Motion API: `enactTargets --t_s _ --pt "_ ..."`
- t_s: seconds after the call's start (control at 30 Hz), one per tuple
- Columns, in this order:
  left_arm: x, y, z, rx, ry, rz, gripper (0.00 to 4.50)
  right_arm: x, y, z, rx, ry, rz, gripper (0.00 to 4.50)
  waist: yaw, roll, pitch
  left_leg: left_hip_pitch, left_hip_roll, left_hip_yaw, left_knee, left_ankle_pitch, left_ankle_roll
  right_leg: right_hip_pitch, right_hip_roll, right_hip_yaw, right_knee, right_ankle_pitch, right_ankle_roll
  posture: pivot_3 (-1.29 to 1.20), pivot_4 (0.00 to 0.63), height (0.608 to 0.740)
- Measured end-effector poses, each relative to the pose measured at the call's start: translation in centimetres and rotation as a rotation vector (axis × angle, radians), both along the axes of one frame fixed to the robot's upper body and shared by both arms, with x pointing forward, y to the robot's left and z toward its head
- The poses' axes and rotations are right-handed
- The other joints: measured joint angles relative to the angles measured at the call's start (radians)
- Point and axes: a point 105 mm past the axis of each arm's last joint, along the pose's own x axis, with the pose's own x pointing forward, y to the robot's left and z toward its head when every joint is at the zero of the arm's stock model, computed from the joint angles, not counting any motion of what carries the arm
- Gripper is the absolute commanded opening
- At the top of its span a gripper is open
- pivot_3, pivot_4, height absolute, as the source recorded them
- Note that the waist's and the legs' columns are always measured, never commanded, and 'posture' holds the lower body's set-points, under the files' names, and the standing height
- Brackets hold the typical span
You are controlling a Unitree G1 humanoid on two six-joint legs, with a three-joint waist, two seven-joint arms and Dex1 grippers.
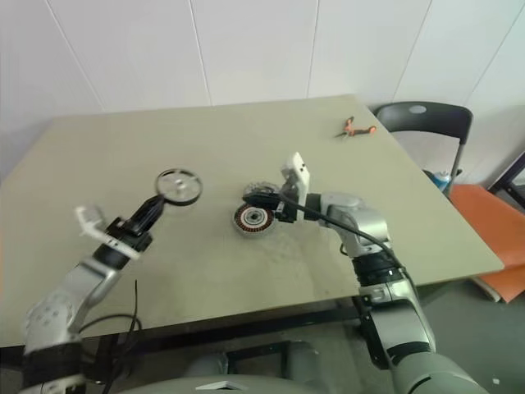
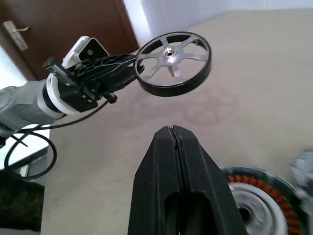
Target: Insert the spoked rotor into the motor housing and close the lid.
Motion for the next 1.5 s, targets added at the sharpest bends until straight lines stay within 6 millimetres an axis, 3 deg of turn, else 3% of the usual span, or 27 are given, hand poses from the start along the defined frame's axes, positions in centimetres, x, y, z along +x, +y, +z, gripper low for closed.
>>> enactTargets --t_s 0.17,0.3,0.87,1.23,1.5 --pt "1.6 -1.3 -1.1 -0.063 0.034 -0.092 0.37 0.1 -2.4 -0.1 -0.002 0.013 -0.084 0.00 0.002 0.000 0.000 -0.003 0.000 -0.001 -0.001 0.000 0.000 -0.003 0.000 0.000 0.001 0.001 0.000 0.00 0.000 0.740" --pt "2.2 -2.5 -0.7 -0.081 0.026 -0.177 0.37 -0.3 -3.0 -0.5 -0.013 0.027 -0.097 0.00 0.002 0.000 0.000 -0.002 0.000 0.000 0.000 0.000 0.000 -0.003 0.000 0.000 0.001 0.000 0.000 0.00 0.000 0.740" --pt "2.5 -6.9 -3.5 0.022 0.178 -0.499 0.37 -0.6 -4.6 -0.8 -0.080 0.035 -0.110 0.00 0.004 0.000 0.000 -0.002 -0.001 0.000 0.000 0.000 0.000 -0.002 0.000 0.000 0.001 0.001 0.000 0.00 0.000 0.740" --pt "2.8 -7.1 -4.2 0.032 0.192 -0.536 0.37 -2.6 -7.0 -5.1 -0.409 0.073 -0.055 0.00 0.004 0.000 0.000 -0.001 -0.001 0.000 0.001 0.000 0.000 -0.002 0.000 0.000 0.002 0.000 0.001 0.00 0.000 0.740" --pt "3.0 -7.4 -4.3 0.015 0.193 -0.546 0.37 -2.8 -7.3 -5.4 -0.458 0.055 -0.044 0.00 0.007 -0.001 0.000 -0.001 -0.001 -0.001 0.001 0.000 0.000 -0.001 0.000 0.000 0.002 0.002 0.003 0.00 0.000 0.740"
